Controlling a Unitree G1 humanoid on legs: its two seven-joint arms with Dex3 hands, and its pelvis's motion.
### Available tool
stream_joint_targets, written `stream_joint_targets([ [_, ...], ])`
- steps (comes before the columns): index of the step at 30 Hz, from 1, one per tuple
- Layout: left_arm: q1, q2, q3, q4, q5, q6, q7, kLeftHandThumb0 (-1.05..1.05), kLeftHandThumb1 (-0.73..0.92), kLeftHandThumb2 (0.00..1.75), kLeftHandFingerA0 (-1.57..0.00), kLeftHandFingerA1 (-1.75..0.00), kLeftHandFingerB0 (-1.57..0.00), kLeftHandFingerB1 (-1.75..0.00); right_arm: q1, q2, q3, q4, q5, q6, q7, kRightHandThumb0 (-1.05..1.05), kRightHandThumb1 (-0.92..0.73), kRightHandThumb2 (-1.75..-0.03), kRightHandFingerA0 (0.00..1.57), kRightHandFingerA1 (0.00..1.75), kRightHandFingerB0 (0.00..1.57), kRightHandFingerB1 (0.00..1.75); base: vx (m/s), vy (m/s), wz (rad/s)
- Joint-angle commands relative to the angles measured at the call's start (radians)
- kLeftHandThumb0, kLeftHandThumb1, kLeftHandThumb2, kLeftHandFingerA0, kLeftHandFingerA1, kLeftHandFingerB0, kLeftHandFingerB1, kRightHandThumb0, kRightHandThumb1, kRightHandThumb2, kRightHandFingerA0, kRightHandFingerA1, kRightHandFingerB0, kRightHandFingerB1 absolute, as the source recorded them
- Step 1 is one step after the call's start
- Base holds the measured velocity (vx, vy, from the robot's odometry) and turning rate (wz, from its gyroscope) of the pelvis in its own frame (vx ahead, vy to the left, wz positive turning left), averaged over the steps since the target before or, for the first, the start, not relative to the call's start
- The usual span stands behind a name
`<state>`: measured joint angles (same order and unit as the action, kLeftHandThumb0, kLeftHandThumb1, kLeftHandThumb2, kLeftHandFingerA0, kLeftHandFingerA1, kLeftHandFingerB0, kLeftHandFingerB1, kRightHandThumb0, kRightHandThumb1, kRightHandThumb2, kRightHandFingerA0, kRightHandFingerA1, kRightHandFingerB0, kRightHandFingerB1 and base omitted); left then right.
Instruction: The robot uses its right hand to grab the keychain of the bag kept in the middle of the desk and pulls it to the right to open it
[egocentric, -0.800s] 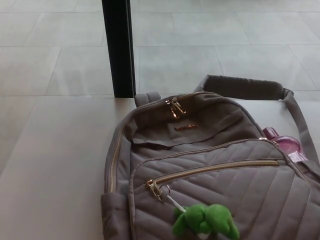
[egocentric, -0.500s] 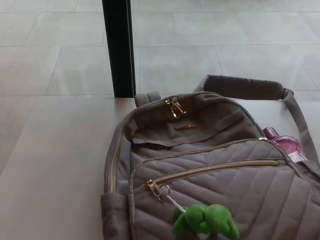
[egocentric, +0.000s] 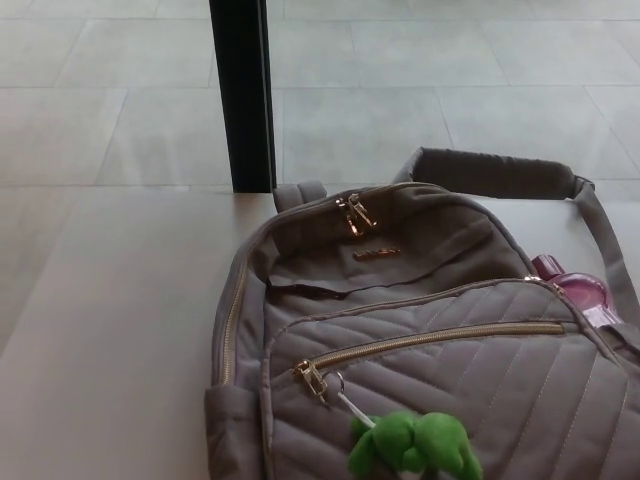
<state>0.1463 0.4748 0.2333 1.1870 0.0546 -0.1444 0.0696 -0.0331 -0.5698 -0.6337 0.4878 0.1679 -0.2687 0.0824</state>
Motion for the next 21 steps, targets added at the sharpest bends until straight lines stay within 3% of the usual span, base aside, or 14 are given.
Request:
stream_joint_targets([
  [1,-0.012,0.014,0.015,0.026,-0.012,-0.054,0.053,-0.54,0.36,0.73,-0.38,-0.56,-0.57,-0.54,-0.136,-0.002,0.194,-0.647,0.154,0.22,0.059,-0.68,-0.54,-0.57,0.8,0.6,0.34,0.36,0.0,0.0,0.0],
  [2,-0.013,0.01,0.026,0.028,-0.024,-0.058,0.045,-0.5,0.43,0.54,-0.43,-0.5,-0.62,-0.45,-0.181,-0.012,0.263,-0.725,0.176,0.284,0.081,-0.69,-0.5,-0.56,0.66,0.6,0.33,0.37,0.0,0.0,0.0],
  [3,-0.009,0.007,0.022,0.027,-0.021,-0.057,0.045,-0.54,0.35,0.72,-0.39,-0.56,-0.57,-0.55,-0.191,-0.017,0.295,-0.765,0.157,0.317,0.081,-0.72,-0.5,-0.56,0.68,0.61,0.36,0.37,0.0,0.0,0.0],
  [4,-0.009,0.006,0.023,0.026,-0.022,-0.054,0.046,-0.5,0.43,0.54,-0.49,-0.5,-0.65,-0.45,-0.203,-0.034,0.351,-0.831,0.152,0.369,0.107,-0.74,-0.51,-0.56,0.64,0.59,0.39,0.33,0.0,0.0,0.0],
  [6,-0.008,0.007,0.018,0.021,-0.017,-0.047,0.046,-0.49,0.43,0.54,-0.48,-0.49,-0.65,-0.44,-0.203,-0.043,0.381,-0.873,0.158,0.404,0.122,-0.75,-0.51,-0.57,0.66,0.6,0.4,0.33,0.0,0.0,0.0],
  [8,-0.001,0.014,0.02,0.016,-0.019,-0.047,0.04,-0.48,0.44,0.54,-0.45,-0.48,-0.63,-0.44,-0.195,-0.062,0.436,-0.912,0.051,0.381,0.157,-0.78,-0.56,-0.58,0.75,0.57,0.39,0.32,0.0,0.0,0.0],
  [9,0.0,0.019,0.005,0.018,-0.002,-0.048,0.047,-0.55,0.35,0.73,-0.37,-0.55,-0.56,-0.54,-0.191,-0.069,0.458,-0.93,0.029,0.379,0.173,-0.77,-0.57,-0.58,0.76,0.56,0.38,0.32,0.0,0.0,0.0],
  [13,0.002,0.02,0.016,0.009,-0.017,-0.052,0.025,-0.56,0.34,0.74,-0.36,-0.58,-0.57,-0.55,-0.179,-0.052,0.534,-0.964,0.007,0.382,0.201,-0.78,-0.56,-0.58,0.8,0.55,0.4,0.33,0.0,0.0,0.0],
  [14,0.003,0.019,0.017,0.008,-0.017,-0.053,0.026,-0.52,0.43,0.54,-0.44,-0.54,-0.64,-0.45,-0.178,-0.05,0.544,-0.968,-0.002,0.384,0.203,-0.79,-0.56,-0.58,0.81,0.56,0.41,0.33,0.0,0.0,0.0],
  [17,0.003,0.02,0.009,0.011,-0.006,-0.055,0.039,-0.53,0.43,0.54,-0.46,-0.53,-0.65,-0.44,-0.172,-0.053,0.577,-0.99,-0.011,0.412,0.209,-0.8,-0.56,-0.58,0.8,0.57,0.4,0.33,0.0,0.0,0.0],
  [18,0.002,0.02,0.012,0.014,-0.011,-0.057,0.036,-0.56,0.34,0.73,-0.4,-0.58,-0.59,-0.55,-0.164,-0.049,0.605,-0.991,-0.037,0.395,0.222,-0.79,-0.57,-0.58,0.79,0.56,0.39,0.33,0.0,0.0,0.0],
  [21,0.003,0.018,0.019,0.018,-0.018,-0.062,0.027,-0.54,0.35,0.72,-0.39,-0.57,-0.58,-0.55,-0.163,-0.04,0.681,-0.994,-0.108,0.383,0.237,-0.78,-0.57,-0.58,0.69,0.52,0.41,0.33,0.0,0.0,0.0],
])
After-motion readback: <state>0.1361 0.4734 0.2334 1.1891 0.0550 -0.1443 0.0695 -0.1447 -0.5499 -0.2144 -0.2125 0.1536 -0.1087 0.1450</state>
